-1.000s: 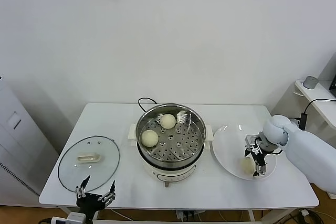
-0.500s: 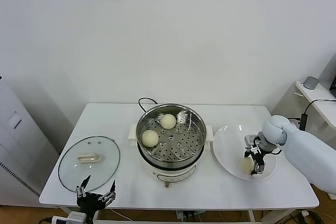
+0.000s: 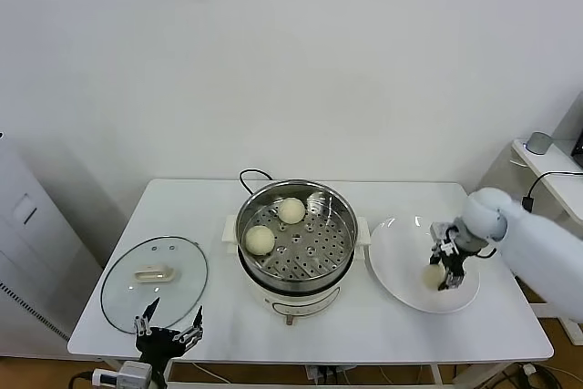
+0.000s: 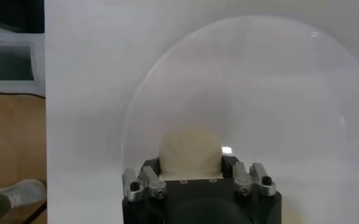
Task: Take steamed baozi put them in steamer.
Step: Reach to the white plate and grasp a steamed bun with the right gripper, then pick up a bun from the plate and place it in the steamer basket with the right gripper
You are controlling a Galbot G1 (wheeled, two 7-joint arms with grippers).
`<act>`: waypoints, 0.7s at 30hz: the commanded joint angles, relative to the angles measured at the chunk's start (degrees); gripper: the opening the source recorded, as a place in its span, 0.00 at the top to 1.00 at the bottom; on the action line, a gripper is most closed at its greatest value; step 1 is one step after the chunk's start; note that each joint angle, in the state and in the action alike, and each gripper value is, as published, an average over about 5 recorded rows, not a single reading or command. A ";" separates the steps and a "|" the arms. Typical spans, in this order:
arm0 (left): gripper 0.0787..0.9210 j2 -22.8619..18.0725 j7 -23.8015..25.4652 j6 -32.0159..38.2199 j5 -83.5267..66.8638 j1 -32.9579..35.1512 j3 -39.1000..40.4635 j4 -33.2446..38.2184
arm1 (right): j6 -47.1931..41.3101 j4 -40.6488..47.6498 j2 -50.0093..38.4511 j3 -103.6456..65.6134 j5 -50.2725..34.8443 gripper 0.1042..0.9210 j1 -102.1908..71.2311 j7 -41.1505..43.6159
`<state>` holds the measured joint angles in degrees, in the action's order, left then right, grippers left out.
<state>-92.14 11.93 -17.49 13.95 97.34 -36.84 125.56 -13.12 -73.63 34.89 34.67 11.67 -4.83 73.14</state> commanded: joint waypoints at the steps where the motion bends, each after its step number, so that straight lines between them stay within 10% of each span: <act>1: 0.12 -0.56 -0.27 -0.03 1.27 -0.97 0.03 0.59 | -4.21 -3.47 -1.24 17.83 -13.88 0.44 26.64 1.55; 14: 0.12 -1.26 -1.73 0.55 1.62 -0.32 0.63 3.32 | -3.76 6.31 21.70 36.28 -31.21 0.44 52.10 4.51; 21: 0.12 -1.77 -2.01 0.47 1.18 -0.54 0.65 4.11 | 19.10 11.33 32.29 37.70 -37.95 0.44 50.02 10.78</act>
<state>-92.19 10.06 -16.98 15.41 96.92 -36.25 128.76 -13.22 -68.43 52.48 64.42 -14.53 36.66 78.51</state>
